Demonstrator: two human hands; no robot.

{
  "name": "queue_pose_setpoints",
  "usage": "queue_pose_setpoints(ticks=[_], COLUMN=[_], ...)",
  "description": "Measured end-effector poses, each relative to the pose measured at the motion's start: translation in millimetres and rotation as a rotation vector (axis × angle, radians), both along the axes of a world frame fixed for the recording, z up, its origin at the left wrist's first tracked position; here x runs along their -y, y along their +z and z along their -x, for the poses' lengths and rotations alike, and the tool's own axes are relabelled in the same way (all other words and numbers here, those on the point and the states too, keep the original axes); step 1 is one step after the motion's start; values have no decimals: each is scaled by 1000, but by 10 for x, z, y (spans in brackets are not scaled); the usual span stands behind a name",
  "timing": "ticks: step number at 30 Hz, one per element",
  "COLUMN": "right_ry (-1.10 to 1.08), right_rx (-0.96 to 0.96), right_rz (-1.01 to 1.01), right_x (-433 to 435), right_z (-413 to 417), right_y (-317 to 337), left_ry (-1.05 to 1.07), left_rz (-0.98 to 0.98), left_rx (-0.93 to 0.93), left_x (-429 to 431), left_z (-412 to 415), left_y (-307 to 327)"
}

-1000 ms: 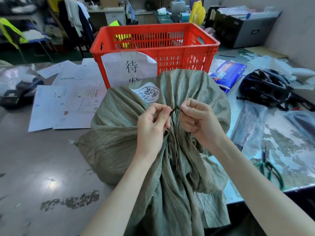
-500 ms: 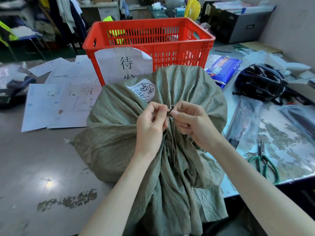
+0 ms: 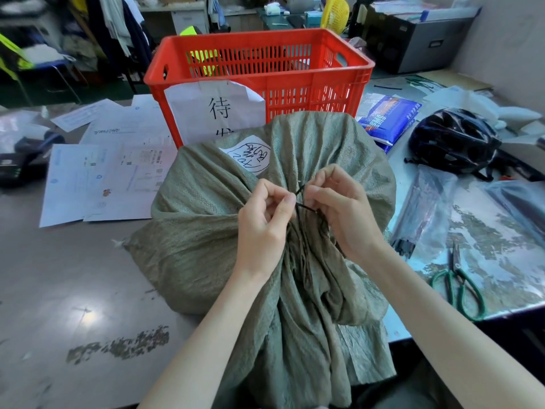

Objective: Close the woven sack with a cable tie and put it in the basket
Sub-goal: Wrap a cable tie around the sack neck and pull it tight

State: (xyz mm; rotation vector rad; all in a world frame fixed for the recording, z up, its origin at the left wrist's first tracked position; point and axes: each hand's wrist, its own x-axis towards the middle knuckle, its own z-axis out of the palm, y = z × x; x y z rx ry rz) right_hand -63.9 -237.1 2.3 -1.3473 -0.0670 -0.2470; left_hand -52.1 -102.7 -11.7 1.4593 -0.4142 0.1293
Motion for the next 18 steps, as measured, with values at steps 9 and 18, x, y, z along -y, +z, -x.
queue_pose_setpoints(ticks=[9,18], right_ry=[-58,-37], right_rx=[-12,-24], right_rz=[431,455], right_x=[23,38], right_z=[55,121], right_y=[182,261], left_ry=[46,-11], left_rz=[-166,-244], left_rx=[119,162], left_x=[-9,-12], left_z=[58,59], left_y=[48,40])
